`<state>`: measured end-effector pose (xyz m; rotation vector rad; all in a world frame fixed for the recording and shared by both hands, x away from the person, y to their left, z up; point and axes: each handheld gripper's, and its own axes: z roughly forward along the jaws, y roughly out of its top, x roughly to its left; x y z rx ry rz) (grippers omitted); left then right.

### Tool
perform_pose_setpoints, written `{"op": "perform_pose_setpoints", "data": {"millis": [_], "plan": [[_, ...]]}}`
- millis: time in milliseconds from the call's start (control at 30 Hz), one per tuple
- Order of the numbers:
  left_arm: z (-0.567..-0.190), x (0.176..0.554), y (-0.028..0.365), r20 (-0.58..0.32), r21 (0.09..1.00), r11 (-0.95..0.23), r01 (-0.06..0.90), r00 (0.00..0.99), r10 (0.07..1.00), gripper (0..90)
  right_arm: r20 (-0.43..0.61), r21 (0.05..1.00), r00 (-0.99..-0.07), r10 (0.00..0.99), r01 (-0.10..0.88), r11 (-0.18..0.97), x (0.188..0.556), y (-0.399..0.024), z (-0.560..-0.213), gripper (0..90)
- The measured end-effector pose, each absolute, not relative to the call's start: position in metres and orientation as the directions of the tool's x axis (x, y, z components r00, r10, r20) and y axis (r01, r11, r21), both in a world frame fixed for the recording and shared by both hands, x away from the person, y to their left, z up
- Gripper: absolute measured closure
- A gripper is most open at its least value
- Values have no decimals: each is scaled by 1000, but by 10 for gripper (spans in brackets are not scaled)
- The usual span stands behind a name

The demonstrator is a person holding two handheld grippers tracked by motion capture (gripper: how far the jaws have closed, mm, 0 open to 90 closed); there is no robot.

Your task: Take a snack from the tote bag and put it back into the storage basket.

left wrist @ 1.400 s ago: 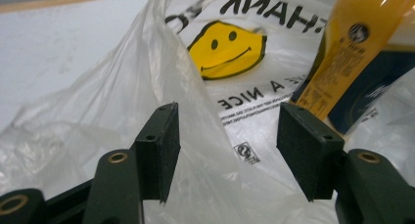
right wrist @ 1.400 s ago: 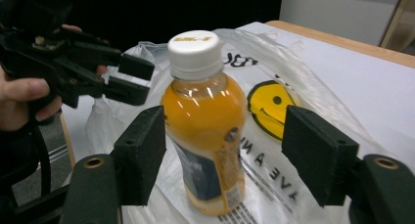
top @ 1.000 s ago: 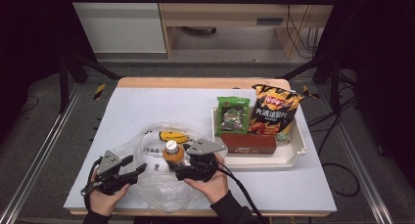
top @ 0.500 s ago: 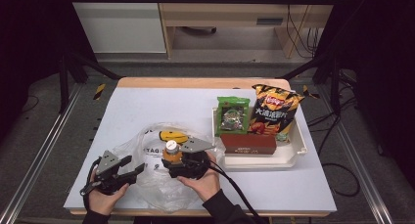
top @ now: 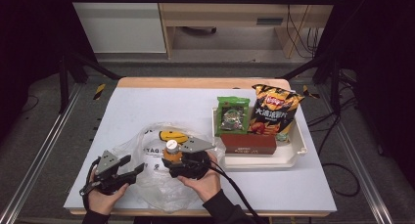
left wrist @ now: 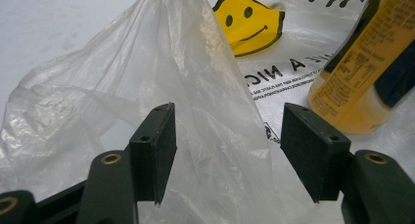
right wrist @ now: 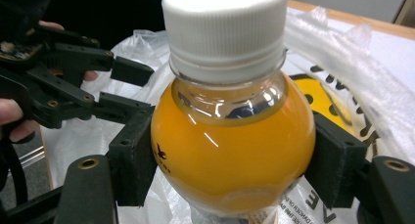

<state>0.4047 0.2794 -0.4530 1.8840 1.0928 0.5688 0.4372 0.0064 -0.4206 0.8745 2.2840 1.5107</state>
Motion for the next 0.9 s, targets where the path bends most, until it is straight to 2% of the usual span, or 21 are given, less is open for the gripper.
{"op": "perform_pose_setpoints", "data": {"millis": [900], "plan": [[-453, 404, 279, -28, 850, -248, 465, 510, 860, 372, 65, 944, -794, 604, 245, 221, 430, -9, -349, 303]]}}
